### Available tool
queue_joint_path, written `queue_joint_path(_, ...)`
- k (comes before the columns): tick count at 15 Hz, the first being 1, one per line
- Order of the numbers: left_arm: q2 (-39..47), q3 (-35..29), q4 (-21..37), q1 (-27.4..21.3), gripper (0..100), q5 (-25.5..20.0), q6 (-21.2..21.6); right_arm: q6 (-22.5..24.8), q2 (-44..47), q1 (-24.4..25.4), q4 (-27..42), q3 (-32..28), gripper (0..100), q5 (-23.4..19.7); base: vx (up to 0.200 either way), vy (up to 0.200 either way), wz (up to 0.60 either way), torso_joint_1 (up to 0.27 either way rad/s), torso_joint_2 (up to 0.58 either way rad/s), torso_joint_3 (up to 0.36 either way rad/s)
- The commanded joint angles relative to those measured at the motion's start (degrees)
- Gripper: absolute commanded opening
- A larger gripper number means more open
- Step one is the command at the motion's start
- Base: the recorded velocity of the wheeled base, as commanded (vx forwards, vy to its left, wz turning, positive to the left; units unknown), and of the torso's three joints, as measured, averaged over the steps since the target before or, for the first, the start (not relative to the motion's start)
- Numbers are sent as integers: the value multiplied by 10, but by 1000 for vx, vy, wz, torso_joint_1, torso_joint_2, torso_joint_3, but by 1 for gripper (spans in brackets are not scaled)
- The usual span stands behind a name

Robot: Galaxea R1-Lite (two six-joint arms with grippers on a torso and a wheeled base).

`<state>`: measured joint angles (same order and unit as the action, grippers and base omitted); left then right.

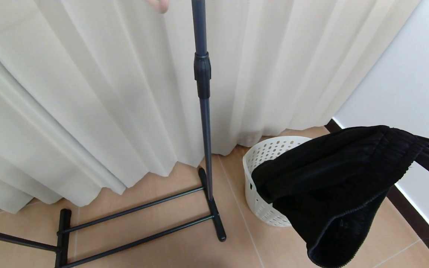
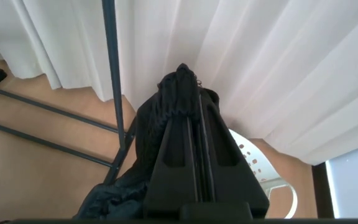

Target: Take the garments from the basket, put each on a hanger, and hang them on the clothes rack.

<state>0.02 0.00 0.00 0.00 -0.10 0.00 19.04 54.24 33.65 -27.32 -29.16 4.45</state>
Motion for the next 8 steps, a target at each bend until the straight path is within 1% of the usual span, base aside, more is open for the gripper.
queue_joint_path(1, 0, 0, 0, 0, 100, 0, 0, -1, 3, 0, 1, 2, 0, -1, 0, 0, 0, -2, 2, 193)
queue_joint_path(5, 0, 0, 0, 0, 100, 0, 0, -1, 3, 0, 2, 2, 0, -1, 0, 0, 0, -1, -15, 181)
queue_joint_path(6, 0, 0, 0, 0, 100, 0, 0, -1, 3, 0, 2, 3, 0, -1, 0, 0, 0, 12, -217, -12)
queue_joint_path(8, 0, 0, 0, 0, 100, 0, -1, -2, 9, 0, 2, 4, 0, 0, 0, 0, 0, 27, -352, -112)
